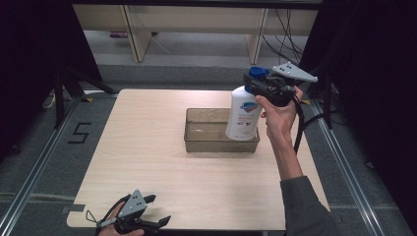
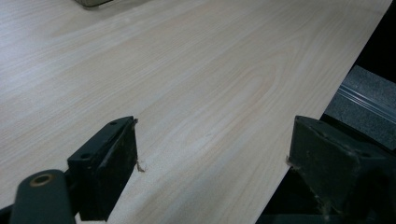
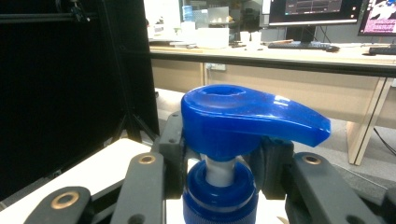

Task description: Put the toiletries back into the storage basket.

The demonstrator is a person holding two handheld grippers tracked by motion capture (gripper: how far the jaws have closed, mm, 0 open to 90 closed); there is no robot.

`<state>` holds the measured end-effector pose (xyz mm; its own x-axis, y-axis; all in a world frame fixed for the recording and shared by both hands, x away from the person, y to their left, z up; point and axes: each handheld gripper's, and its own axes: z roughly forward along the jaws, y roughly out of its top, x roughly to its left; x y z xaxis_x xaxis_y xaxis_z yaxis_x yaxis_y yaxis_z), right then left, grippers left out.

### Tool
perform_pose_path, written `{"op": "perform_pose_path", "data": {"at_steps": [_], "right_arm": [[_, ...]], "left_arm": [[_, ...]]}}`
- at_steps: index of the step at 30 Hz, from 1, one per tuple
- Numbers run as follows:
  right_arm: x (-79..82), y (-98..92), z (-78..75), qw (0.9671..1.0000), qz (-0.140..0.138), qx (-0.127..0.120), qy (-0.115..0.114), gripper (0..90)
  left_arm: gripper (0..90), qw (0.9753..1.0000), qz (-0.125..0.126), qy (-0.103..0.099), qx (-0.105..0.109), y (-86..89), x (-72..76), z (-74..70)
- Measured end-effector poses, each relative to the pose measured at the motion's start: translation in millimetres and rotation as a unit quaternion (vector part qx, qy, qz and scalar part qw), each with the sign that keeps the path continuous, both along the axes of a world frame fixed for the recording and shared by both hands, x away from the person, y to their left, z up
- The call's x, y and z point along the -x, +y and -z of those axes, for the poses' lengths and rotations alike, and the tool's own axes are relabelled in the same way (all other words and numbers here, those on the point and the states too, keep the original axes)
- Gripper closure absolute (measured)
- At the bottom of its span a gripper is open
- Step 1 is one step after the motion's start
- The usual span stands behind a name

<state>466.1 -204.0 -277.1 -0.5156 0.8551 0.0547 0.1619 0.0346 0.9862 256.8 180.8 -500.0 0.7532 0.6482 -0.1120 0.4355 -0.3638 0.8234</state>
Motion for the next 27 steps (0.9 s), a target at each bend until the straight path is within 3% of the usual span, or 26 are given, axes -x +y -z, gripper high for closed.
{"op": "perform_pose_path", "data": {"at_steps": [27], "right_arm": [[-10.6,-3.0,27.3,0.9997,0.013,0.004,0.022,61.6]], "left_arm": [[14.9,1.0,0.0,0.002,0.002,-0.4,0.0,0.7]]}}
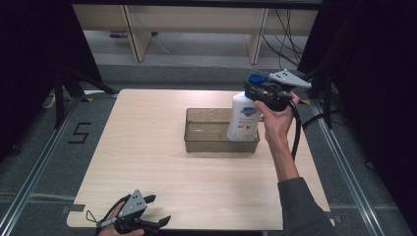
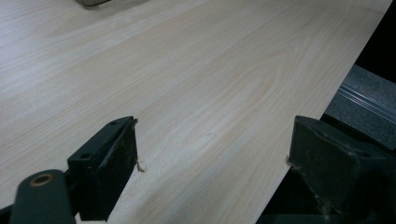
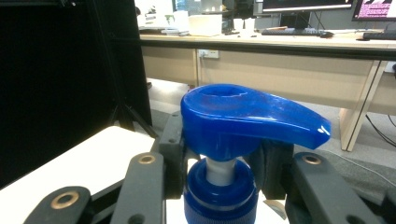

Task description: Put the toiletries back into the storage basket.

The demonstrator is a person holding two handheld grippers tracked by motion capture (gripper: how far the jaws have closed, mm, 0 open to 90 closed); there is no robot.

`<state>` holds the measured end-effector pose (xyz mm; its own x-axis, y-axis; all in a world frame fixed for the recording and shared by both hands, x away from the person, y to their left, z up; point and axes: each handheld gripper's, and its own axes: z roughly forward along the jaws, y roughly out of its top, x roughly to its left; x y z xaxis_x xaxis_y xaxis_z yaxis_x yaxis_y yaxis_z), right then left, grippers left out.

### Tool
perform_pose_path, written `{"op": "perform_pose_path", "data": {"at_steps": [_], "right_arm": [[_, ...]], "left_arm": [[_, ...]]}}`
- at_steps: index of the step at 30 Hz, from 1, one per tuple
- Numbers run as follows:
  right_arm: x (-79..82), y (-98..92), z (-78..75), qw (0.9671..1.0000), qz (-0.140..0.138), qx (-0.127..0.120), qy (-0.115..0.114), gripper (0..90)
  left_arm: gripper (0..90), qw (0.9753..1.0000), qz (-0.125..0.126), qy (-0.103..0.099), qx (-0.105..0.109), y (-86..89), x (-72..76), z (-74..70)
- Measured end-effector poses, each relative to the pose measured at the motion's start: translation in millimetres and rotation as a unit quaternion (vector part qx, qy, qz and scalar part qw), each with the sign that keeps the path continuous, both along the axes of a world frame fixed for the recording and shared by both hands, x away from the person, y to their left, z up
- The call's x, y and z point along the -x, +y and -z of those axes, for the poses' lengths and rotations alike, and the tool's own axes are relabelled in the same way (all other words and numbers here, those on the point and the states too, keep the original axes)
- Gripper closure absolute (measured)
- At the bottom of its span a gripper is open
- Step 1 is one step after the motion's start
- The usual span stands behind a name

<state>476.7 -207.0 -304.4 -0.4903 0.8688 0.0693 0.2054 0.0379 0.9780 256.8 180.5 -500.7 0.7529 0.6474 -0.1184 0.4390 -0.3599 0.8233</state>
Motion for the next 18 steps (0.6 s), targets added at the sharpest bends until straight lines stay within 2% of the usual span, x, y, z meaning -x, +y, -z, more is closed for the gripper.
{"op": "perform_pose_path", "data": {"at_steps": [10,11,12,18], "right_arm": [[-1.3,-0.4,6.4,1.0,-0.002,0.004,0.001,61.6],[-0.8,-0.6,7.0,1.0,0.001,0.002,0.007,61.6],[-1.4,-1.1,8.7,1.0,0.001,0.0,0.002,61.6],[-1.9,-3.0,15.3,0.9999,0.001,-0.001,0.014,61.5]], "left_arm": [[14.9,1.0,0.0,0.0,0.0,0.1,0.1,-0.1],[14.9,1.0,0.0,0.0,0.0,0.1,0.0,-0.2],[14.8,1.0,0.0,-0.001,0.0,0.2,0.0,-0.2],[14.9,1.0,-0.001,0.0,0.0,-0.2,0.1,0.0]]}}
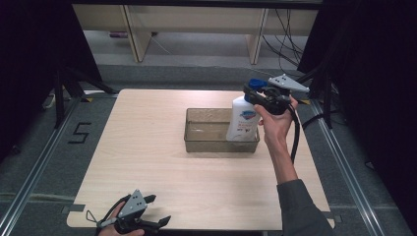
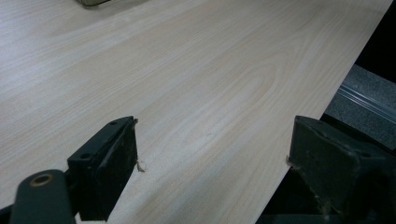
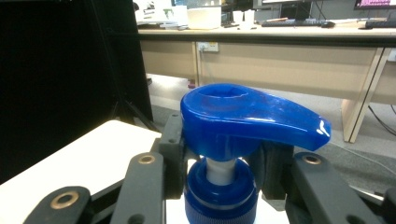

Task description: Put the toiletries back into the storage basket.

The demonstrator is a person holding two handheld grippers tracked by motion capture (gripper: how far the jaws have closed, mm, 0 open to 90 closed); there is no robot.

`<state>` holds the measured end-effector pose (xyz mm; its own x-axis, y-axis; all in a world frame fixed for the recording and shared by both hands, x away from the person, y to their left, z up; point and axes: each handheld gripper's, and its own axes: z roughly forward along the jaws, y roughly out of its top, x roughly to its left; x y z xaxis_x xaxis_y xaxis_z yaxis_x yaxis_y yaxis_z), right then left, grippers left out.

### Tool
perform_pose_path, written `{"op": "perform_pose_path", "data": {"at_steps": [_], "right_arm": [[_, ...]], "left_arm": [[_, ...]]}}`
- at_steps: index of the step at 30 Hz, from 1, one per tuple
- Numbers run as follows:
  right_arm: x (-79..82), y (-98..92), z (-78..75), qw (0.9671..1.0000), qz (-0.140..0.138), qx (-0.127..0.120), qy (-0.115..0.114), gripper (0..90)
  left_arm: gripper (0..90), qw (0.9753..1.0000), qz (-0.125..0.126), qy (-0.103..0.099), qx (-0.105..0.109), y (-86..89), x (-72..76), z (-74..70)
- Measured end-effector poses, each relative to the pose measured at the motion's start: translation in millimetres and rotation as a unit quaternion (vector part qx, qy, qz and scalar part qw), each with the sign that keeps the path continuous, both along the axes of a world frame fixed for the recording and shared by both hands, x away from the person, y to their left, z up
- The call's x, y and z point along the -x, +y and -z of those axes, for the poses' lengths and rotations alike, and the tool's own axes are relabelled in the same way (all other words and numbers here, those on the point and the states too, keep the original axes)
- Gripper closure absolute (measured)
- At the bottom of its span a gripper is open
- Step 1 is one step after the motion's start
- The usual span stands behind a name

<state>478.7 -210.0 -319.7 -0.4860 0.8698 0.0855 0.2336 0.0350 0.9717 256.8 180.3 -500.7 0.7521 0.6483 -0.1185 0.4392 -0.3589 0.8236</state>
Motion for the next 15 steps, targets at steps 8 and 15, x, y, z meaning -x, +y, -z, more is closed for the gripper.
{"op": "perform_pose_path", "data": {"at_steps": [8,15], "right_arm": [[-1.5,-3.1,6.7,1.0,0.003,0.001,0.004,61.5],[-3.0,-4.0,16.4,0.9998,0.006,0.002,0.019,61.4]], "left_arm": [[14.8,1.0,0.0,0.0,0.0,0.0,0.0,0.0],[14.9,1.0,0.0,-0.001,0.0,-0.1,0.2,0.0]]}}
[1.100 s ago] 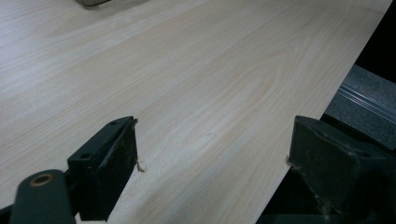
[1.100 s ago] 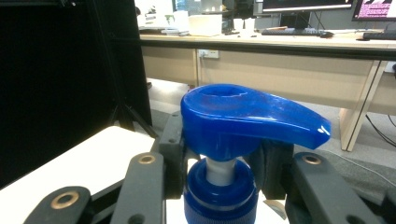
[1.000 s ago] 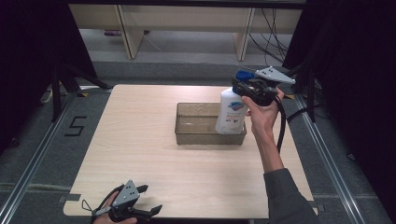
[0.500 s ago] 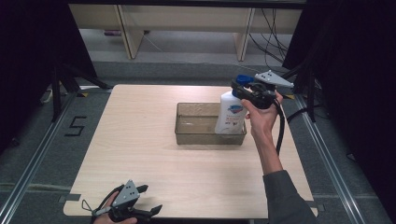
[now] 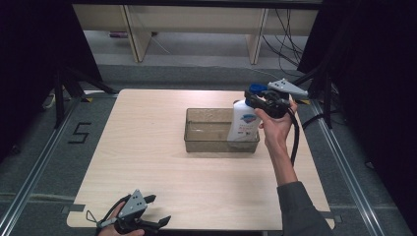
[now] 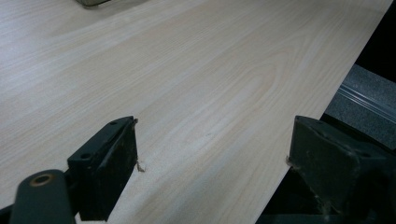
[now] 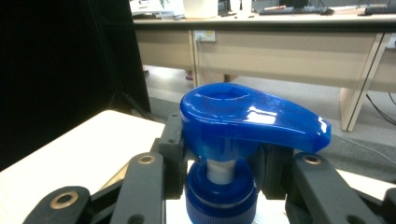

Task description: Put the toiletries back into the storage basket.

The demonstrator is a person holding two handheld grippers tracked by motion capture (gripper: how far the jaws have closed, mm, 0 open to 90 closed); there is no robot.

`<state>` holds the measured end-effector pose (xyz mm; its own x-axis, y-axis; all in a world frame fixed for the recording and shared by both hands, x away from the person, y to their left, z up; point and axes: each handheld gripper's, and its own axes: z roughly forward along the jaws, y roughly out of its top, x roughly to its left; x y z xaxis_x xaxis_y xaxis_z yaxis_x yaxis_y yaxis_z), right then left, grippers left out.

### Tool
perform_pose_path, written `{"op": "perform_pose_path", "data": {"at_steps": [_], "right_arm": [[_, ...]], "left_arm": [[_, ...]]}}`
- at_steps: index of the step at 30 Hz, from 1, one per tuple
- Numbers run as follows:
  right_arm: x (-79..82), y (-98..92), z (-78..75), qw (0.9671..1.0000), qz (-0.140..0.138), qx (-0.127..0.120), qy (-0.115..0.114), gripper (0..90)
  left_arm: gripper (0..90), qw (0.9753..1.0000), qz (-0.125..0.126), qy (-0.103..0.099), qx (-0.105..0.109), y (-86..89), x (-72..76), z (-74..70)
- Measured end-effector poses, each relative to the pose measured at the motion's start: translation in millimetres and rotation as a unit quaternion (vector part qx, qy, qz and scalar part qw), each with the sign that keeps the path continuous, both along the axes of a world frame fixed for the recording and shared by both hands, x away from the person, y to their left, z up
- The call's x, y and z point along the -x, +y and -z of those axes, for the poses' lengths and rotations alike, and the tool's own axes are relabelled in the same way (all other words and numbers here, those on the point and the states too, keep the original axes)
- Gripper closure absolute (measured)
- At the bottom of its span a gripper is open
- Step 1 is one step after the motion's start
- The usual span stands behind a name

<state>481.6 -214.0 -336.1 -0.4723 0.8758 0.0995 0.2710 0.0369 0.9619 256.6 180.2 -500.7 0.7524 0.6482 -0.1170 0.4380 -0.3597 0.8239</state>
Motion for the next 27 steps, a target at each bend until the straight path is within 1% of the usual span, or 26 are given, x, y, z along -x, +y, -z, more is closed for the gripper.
{"op": "perform_pose_path", "data": {"at_steps": [2,3,4,5,6,7,8,10,12,13,16,17,18,19,20,21,22,23,24,25,26,27], "right_arm": [[0.2,0.5,2.1,1.0,-0.002,-0.007,-0.004,61.4],[0.7,0.6,1.8,1.0,0.001,0.002,-0.003,61.4],[0.6,2.2,2.1,1.0,-0.001,0.0,-0.003,61.4],[0.6,2.4,2.2,1.0,-0.002,0.006,-0.006,61.4],[1.9,3.6,1.6,1.0,0.0,0.002,0.001,61.4],[1.1,3.5,2.2,1.0,-0.002,0.007,-0.006,61.4],[2.2,4.8,2.4,1.0,0.0,0.001,-0.001,61.4],[1.8,4.6,3.2,1.0,-0.003,0.003,-0.007,61.3],[2.9,5.1,4.6,1.0,0.001,-0.005,-0.006,61.3],[3.5,5.0,5.3,0.9999,-0.002,-0.003,-0.01,61.3],[5.4,5.9,7.1,0.9999,-0.001,-0.007,-0.015,61.2],[7.2,6.0,7.8,0.9998,0.002,-0.013,-0.012,61.2],[7.4,5.6,8.8,0.9997,0.001,-0.018,-0.015,61.2],[6.8,4.6,9.5,0.9997,-0.003,-0.016,-0.021,61.1],[7.2,4.7,9.4,0.9997,-0.001,-0.013,-0.023,61.0],[7.8,4.9,9.1,0.9997,-0.001,-0.01,-0.023,61.0],[8.5,6.5,9.1,0.9997,-0.002,-0.019,-0.016,60.9],[8.3,6.9,9.2,0.9997,-0.002,-0.018,-0.016,60.8],[8.0,6.7,9.5,0.9997,0.0,-0.014,-0.02,57.5],[7.6,6.7,9.9,0.9997,0.005,-0.017,-0.014,53.6],[8.0,6.8,10.1,0.9996,0.01,-0.024,-0.007,53.6],[6.8,5.1,11.7,0.9995,0.007,-0.027,-0.015,53.7]], "left_arm": [[14.9,1.0,0.0,0.0,0.0,0.0,0.0,0.0],[14.9,1.0,0.0,0.0,0.0,0.0,0.0,0.1],[14.9,1.0,0.0,0.0,0.0,0.0,0.1,0.1],[14.9,1.0,0.0,-0.001,-0.001,0.0,0.2,-0.1],[14.9,1.0,0.002,-0.002,-0.001,0.4,-0.1,-0.1],[14.9,1.0,0.002,-0.003,-0.001,0.3,-0.1,-0.1],[14.9,1.0,0.002,-0.003,-0.001,0.0,0.1,0.0],[14.9,1.0,0.006,-0.004,-0.003,0.4,0.2,0.2],[14.9,0.9999,0.007,-0.005,-0.008,0.8,-0.1,-0.2],[14.9,1.0,0.005,-0.005,-0.005,0.2,0.3,0.1],[14.9,1.0,0.001,-0.004,0.0,0.2,0.2,0.8],[14.9,1.0,0.001,-0.004,0.001,0.3,0.0,0.9],[14.9,1.0,0.001,-0.003,0.001,0.1,0.1,1.1],[14.9,1.0,0.002,-0.006,-0.004,0.3,-0.3,1.2],[14.9,1.0,0.001,-0.004,-0.001,-0.4,0.2,1.4],[14.9,1.0,0.001,-0.004,-0.001,-0.6,0.2,1.4],[14.9,1.0,0.001,-0.004,-0.001,-0.5,0.1,1.5],[14.9,1.0,0.001,-0.004,-0.001,-0.3,0.0,1.4],[14.9,0.9999,0.004,-0.006,-0.009,1.1,-0.7,0.9],[14.9,0.9999,0.003,-0.007,-0.009,1.2,-0.8,0.9],[14.9,0.9999,0.0,-0.002,-0.01,1.0,-0.2,0.1],[14.9,1.0,-0.001,-0.002,-0.009,0.9,-0.2,0.3]]}}
